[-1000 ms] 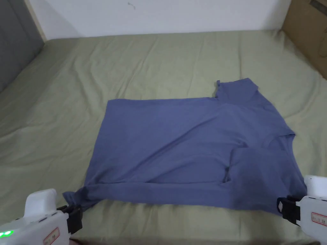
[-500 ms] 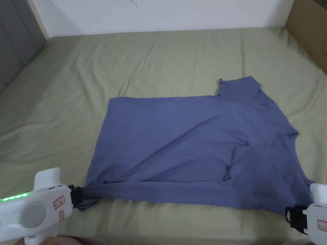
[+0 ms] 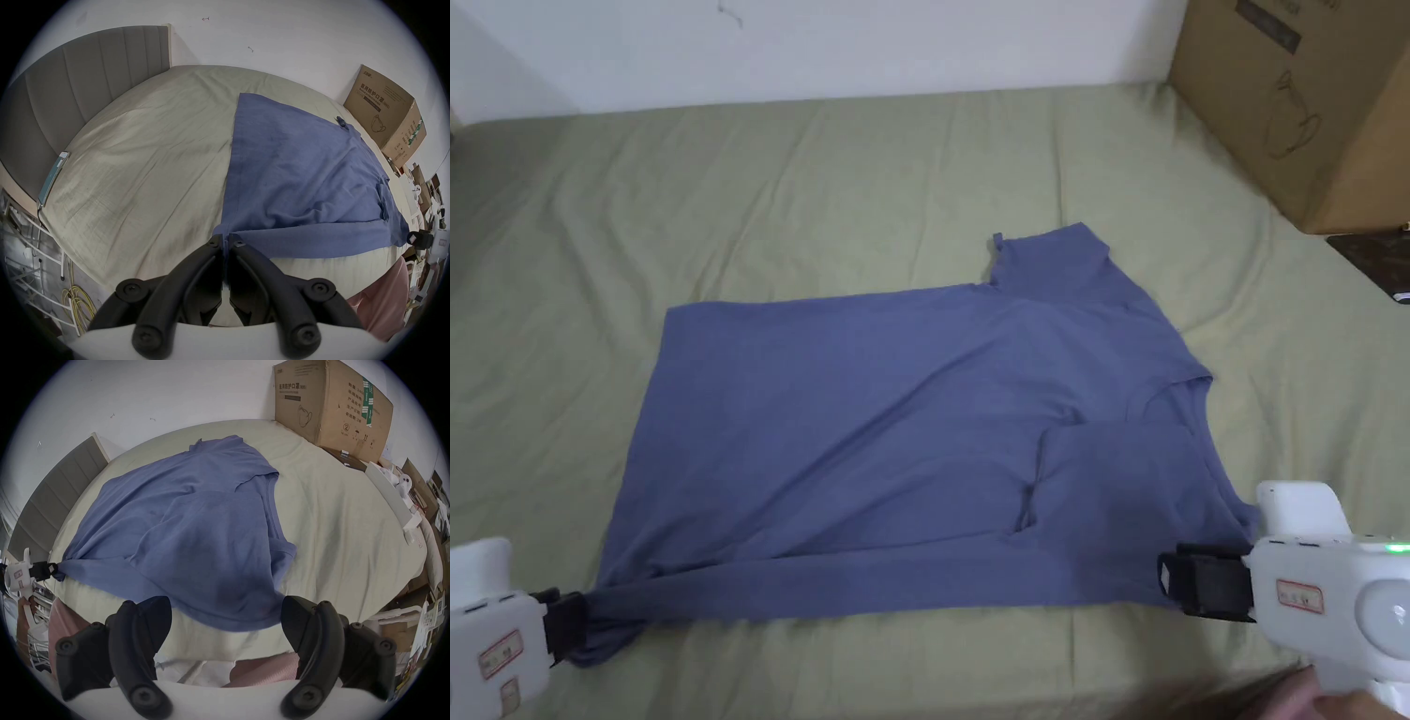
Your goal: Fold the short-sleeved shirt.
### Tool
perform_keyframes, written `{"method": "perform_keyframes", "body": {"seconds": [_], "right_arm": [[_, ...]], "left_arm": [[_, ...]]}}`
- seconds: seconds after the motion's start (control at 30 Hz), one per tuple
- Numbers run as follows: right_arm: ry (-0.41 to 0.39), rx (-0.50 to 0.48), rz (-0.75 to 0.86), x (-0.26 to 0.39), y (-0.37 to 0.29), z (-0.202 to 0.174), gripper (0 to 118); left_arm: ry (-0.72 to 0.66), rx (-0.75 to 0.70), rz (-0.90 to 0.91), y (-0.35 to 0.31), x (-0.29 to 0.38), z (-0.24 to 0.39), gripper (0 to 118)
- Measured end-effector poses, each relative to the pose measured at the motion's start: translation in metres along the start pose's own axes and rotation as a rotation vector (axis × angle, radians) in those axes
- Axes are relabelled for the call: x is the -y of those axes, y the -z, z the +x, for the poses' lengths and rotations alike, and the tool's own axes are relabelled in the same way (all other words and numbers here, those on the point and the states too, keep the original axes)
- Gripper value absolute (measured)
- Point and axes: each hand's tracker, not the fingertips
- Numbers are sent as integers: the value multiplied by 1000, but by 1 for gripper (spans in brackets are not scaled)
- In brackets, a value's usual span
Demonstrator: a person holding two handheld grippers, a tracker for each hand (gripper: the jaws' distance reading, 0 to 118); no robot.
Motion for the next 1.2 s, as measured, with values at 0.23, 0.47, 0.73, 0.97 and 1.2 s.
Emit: {"method": "perform_keyframes", "body": {"seconds": [0.23, 0.47, 0.73, 0.97, 1.2], "right_arm": [[-29, -11, -57, 3, 30, 3, 0], [22, 15, 10, -7, 4, 14, 0], [78, 25, 93, -74, 4, 31, 0], [130, 77, 70, -137, 58, 41, 0], [121, 90, 14, -128, 67, 36, 76]], "left_arm": [[4, -5, -20, 3, -2, 1, 3], [28, -9, -10, -3, -16, 6, 3], [38, -18, 47, 13, -89, 22, 3], [64, -50, 34, 74, -139, 41, 7], [55, -41, -23, 73, -125, 33, 103]]}}
